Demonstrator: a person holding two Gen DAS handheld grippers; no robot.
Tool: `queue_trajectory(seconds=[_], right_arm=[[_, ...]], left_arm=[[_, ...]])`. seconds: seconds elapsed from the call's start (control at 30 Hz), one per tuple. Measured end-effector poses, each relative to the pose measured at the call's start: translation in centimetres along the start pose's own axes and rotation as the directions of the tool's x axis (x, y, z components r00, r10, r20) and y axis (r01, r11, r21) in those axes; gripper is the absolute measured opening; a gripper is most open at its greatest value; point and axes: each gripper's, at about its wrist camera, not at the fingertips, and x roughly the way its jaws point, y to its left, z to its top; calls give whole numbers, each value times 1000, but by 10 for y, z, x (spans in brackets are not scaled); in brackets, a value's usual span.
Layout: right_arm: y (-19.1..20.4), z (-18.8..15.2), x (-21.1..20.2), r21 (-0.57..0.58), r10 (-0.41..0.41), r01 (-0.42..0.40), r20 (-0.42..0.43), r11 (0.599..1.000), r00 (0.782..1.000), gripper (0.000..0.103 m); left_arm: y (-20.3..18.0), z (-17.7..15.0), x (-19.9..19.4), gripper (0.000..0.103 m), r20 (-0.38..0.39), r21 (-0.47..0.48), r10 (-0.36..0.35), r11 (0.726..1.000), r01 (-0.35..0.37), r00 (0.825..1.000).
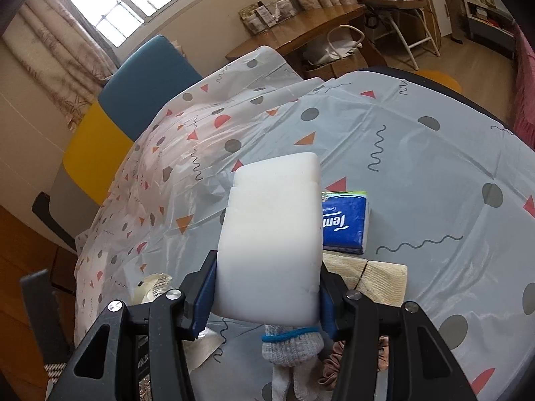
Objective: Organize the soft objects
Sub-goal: 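Carry the white printed packet into the gold tray and open the left gripper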
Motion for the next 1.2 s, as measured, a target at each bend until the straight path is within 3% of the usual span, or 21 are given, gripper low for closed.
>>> queue_trajectory(seconds=[0.2, 0.37, 0.43, 0.53, 0.6, 0.67, 0.8, 1.2], right_arm=[[21, -12, 19, -89, 75, -84, -100, 992, 992, 52], [57, -39, 42, -295, 4, -62, -195, 953, 981, 52], [72, -57, 53, -409, -48, -51, -228, 911, 972, 51], [93, -89, 70, -578, -153, -18, -246, 816, 957, 51], [92, -107, 88, -634, -253, 29, -266, 773, 930, 51], [96, -117, 87, -695, -272, 51, -211, 717, 939, 51], [90, -117, 87, -671, -253, 41, -221, 740, 942, 53], [94, -126, 86, -730, -256, 57, -165, 681, 953, 54]], left_arm=[[7, -22, -58, 55, 149, 33, -11, 999, 6, 989], [17, -33, -109, 55, 266, 53, -29, 998, 16, 964], [23, -39, -125, 55, 292, 59, -44, 998, 28, 955], [33, -50, -147, 55, 325, 63, -53, 997, 34, 944], [40, -57, -157, 55, 335, 53, -62, 998, 47, 940], [48, -64, -167, 55, 355, 46, -50, 998, 36, 934], [69, -78, -184, 55, 378, 17, -31, 999, 27, 925], [149, -123, -212, 55, 386, -135, 55, 991, -3, 921]])
